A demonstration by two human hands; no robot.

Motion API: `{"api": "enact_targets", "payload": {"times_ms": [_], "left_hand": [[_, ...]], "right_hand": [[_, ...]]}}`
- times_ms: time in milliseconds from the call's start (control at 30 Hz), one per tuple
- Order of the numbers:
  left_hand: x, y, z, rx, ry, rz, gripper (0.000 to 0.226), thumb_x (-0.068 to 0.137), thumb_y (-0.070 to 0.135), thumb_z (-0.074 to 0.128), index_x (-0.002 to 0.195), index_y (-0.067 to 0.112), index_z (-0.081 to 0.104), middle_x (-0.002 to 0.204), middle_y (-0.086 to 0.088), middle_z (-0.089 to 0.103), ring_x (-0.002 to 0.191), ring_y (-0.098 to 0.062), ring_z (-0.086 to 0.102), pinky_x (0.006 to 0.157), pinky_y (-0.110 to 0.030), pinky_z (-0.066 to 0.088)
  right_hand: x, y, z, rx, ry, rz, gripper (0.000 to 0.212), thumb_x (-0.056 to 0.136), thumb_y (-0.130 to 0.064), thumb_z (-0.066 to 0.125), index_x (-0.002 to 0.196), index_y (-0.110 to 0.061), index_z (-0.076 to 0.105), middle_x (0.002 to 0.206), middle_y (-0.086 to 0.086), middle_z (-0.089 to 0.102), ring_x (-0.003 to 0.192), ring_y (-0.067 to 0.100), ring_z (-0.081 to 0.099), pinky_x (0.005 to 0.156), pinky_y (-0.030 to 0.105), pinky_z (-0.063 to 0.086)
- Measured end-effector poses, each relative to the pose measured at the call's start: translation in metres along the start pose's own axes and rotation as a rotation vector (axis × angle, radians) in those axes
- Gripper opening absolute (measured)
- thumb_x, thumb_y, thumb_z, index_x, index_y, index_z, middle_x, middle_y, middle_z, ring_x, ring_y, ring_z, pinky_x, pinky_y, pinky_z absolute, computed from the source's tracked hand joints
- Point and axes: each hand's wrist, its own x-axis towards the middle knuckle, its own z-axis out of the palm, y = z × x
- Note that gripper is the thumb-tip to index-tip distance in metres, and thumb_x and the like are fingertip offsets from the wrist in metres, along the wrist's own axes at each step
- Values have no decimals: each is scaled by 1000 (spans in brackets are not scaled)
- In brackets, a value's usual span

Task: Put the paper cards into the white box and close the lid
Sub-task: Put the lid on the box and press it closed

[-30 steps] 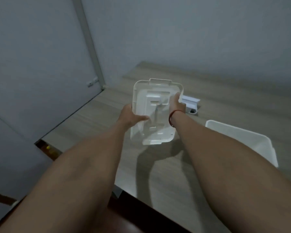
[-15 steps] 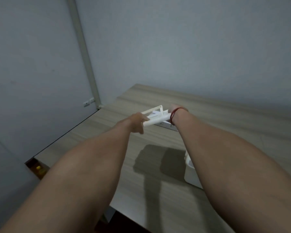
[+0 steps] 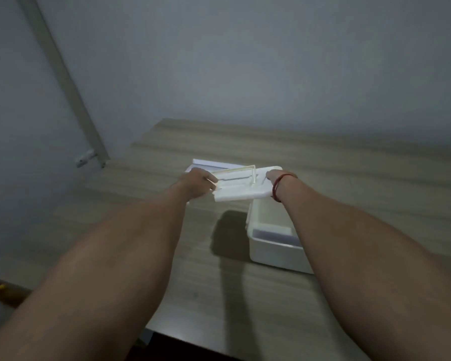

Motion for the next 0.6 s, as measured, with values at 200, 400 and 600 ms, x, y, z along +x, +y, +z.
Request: {"api": "enact_targets", "payload": {"times_ms": [200,400,600], "left_hand": [[20,15,37,78,233,-156,37,88,16,51,117,-4,65,123,-23,64,117,-41,59,99,-45,50],[20,20,108,-3,140,-235,56,91,35,48,131,-5,54,132,-22,58,120,-39,58,102,-42,48],[17,26,158,-45,196,-296,56,96,35,44,138,-2,45,143,-21,46,129,-37,49,105,-39,41]], "right_hand": [[37,32,-79,-28,105,80,64,73,-36,63,130,-11,50,124,6,64,108,25,66,95,38,53],[3,39,-122,2,240,49,69,75,-46,68,131,-8,50,131,-3,57,113,19,60,97,26,45],[7,54,-145,-211,468,-58,64,88,-39,60,140,-6,43,145,14,48,132,32,48,109,36,38]]}}
